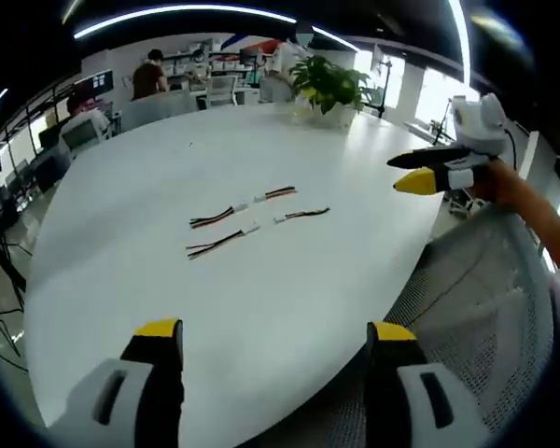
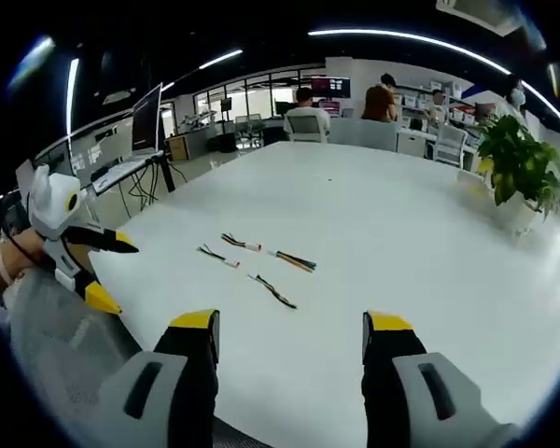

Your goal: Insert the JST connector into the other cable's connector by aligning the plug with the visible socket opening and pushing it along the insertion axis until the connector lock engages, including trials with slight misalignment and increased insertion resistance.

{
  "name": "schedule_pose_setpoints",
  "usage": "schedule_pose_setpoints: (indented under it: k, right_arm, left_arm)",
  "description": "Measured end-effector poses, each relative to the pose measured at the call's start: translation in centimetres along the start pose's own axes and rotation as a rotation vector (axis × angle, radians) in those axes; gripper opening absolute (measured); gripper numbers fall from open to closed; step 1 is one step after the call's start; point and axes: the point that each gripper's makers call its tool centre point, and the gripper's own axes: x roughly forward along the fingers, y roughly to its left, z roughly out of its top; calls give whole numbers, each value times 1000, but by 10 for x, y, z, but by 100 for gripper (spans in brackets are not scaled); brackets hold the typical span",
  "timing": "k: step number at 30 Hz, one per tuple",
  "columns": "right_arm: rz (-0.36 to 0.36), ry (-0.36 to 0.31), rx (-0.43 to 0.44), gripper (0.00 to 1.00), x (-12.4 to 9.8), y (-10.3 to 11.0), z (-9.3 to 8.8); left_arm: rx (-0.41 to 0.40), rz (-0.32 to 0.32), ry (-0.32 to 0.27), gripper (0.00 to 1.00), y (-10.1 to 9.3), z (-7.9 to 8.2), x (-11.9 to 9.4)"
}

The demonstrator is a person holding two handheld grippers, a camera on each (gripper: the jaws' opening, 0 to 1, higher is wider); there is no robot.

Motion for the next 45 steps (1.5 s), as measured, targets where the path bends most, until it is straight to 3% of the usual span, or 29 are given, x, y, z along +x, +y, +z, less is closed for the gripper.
schedule_pose_setpoints:
  k: [21, 39, 45]
  right_arm:
    - [3, 19, -24, 59, 1, 2, -3]
    - [-23, -27, -32, 58, -4, -2, 5]
    - [-27, -26, -40, 58, -6, 0, 4]
  left_arm:
    - [4, 0, 24, 77, 0, -5, 0]
    - [-3, 1, 12, 76, -1, -3, 0]
    - [-82, -37, -8, 75, -4, -2, -1]
